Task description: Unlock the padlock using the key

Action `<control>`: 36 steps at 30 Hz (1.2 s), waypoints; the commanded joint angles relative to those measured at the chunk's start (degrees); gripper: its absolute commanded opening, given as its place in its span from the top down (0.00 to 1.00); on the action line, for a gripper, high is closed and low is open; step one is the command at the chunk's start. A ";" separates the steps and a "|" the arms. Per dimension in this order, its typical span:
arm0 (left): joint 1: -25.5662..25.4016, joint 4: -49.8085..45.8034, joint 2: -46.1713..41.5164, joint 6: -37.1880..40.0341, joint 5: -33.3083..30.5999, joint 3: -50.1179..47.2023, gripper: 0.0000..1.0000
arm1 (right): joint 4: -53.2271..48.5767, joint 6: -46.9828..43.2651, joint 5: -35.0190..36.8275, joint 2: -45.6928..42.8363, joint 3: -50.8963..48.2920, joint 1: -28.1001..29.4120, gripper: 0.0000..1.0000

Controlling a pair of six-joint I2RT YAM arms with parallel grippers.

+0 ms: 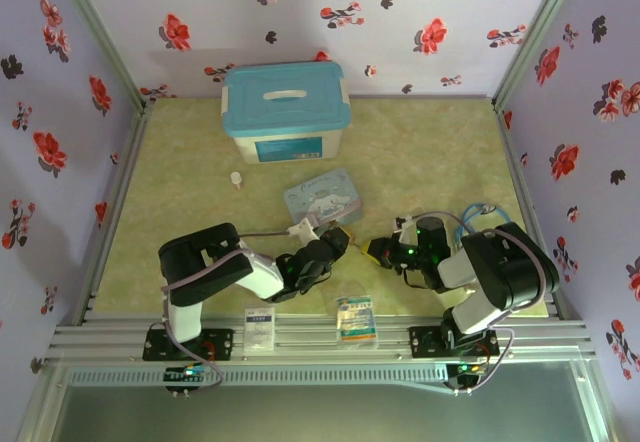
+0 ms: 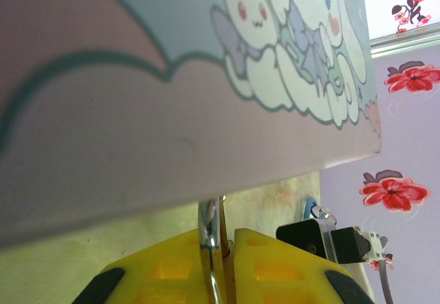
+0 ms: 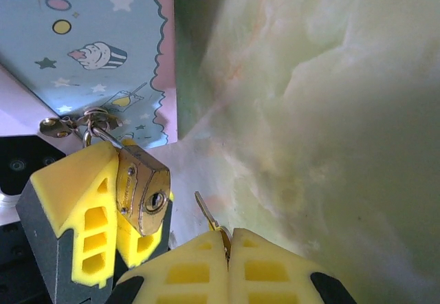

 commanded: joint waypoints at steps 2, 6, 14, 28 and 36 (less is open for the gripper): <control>0.39 2.46 2.68 -4.42 2.14 -0.62 1.00 | 7.59 2.29 -1.35 2.48 -0.16 -0.20 1.00; 0.43 1.87 2.12 -3.99 1.96 -0.70 1.00 | 8.73 2.50 -1.49 3.20 -0.34 -0.62 1.00; 0.47 -0.89 0.53 -2.97 1.07 -0.32 1.00 | 4.92 0.91 -1.15 -0.59 -1.13 -1.16 1.00; 0.71 0.62 1.63 -3.64 1.87 0.50 1.00 | 5.76 1.35 -2.18 -1.71 -0.10 0.05 1.00; 0.73 3.86 4.51 -6.78 3.01 -0.09 1.00 | 14.65 4.47 -2.81 0.58 -1.20 0.15 1.00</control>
